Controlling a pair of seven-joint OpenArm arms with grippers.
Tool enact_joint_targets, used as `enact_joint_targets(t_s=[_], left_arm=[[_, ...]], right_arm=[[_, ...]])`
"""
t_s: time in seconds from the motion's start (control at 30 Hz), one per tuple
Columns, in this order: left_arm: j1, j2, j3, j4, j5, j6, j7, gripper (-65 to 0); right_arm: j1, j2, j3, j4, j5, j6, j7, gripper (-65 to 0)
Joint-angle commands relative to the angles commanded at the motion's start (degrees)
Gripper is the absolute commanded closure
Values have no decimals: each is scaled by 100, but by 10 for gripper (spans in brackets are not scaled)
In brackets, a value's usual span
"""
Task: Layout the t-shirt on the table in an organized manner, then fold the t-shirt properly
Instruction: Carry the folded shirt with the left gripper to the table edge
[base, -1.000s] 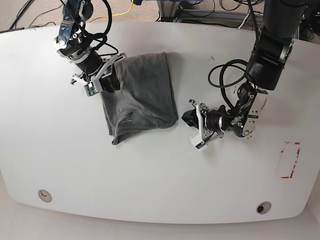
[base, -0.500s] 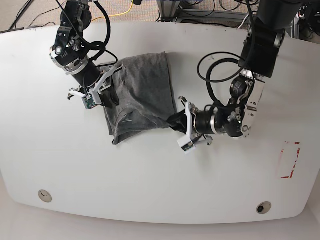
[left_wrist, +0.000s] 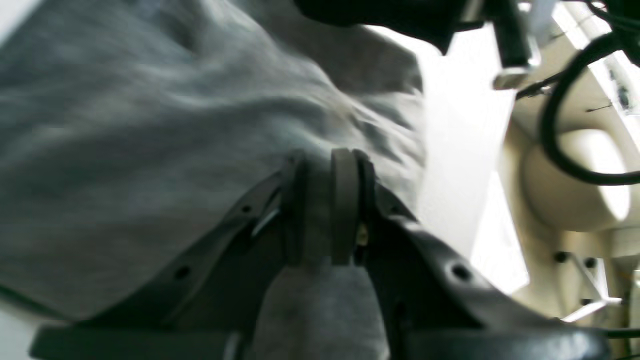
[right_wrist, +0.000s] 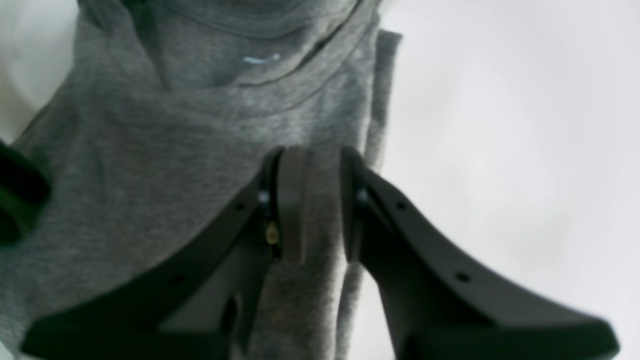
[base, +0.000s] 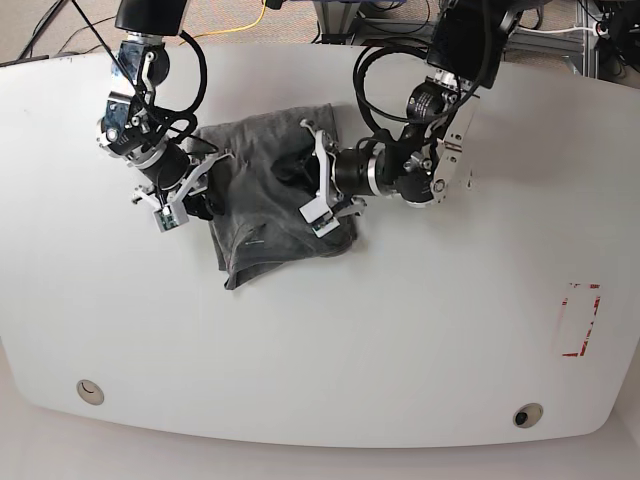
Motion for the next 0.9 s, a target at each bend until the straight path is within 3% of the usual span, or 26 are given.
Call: enact_joint_targets(t_s=[0.2, 0.47, 0.7, 0.9], left_arm=[[-176, -475, 0, -580, 9, -26, -123, -82], [-615, -1204, 369, -1802, 413, -92, -1108, -82], [-712, -1582, 202, -1899, 404, -92, -1099, -82], [-686, -1758, 18, -1890, 404, -92, -1090, -82]], right_arm=[[-325, 70, 0, -105, 44, 0, 132, -109], [-677, -158, 0, 62, 35, 0, 132, -109], [-905, -545, -26, 571, 9, 0, 114, -109], [-897, -589, -633, 686, 0, 0, -141, -109]])
